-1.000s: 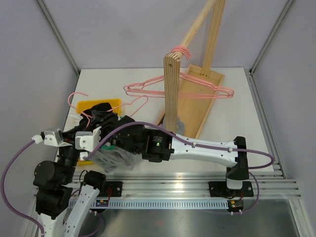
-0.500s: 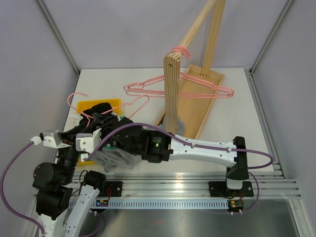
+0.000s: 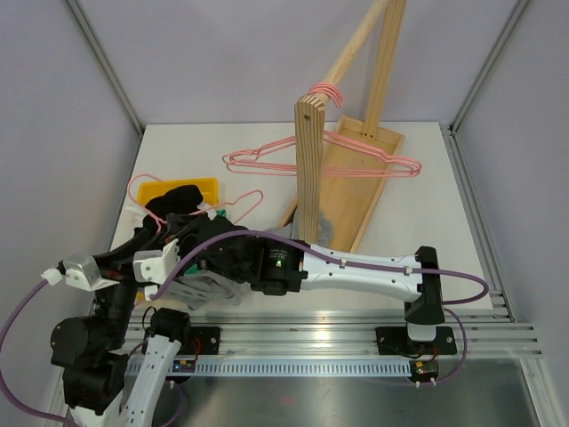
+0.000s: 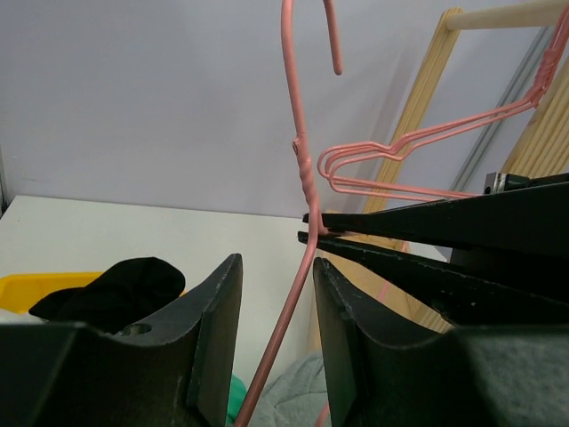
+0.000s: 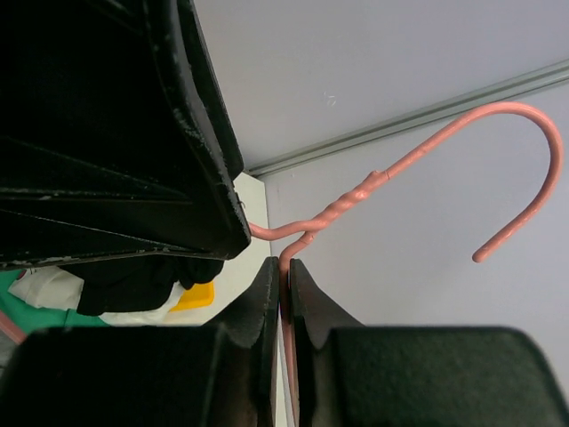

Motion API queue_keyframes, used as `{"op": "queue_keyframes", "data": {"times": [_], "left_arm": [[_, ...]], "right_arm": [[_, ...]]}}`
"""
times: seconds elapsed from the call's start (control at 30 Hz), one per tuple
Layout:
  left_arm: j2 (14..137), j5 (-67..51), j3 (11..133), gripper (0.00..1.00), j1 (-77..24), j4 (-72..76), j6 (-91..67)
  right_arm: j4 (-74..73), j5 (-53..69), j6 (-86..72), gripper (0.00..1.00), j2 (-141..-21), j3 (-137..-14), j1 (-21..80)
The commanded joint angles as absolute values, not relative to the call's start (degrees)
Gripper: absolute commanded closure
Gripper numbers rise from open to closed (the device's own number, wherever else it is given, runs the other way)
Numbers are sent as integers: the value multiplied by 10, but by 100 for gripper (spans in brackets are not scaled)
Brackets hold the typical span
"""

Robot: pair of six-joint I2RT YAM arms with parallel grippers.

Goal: Remove the tank top from the hanger

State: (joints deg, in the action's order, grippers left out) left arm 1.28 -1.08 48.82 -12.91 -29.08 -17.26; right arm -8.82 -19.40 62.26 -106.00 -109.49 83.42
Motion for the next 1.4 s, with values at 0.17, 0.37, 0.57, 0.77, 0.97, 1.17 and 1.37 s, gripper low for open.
{"op": "queue_keyframes", "data": {"times": [0.17, 0.37, 0.57, 0.77, 0.97, 1.17, 1.37], "left_arm": [[11, -70, 508, 100, -116, -314, -191], [13, -60, 507, 100, -115, -321, -185], [7, -63, 522, 100, -115, -319, -182], [34, -81, 576, 84, -115, -312, -180], [69, -81, 625, 68, -115, -345, -185], [68, -89, 634, 64, -115, -409, -178], [44, -138, 643, 45, -115, -399, -170]], "right_arm": [[-88, -246, 715, 100, -1075, -1140, 838], [18, -333, 913, 100, -1107, -1102, 842], [137, -341, 1035, 100, -1118, -1049, 841], [201, -330, 1105, 100, -1128, -1031, 837], [237, -321, 1148, 100, -1129, -1022, 832], [230, -323, 1146, 100, -1121, -1027, 829], [229, -322, 1140, 100, -1128, -1029, 824]]}}
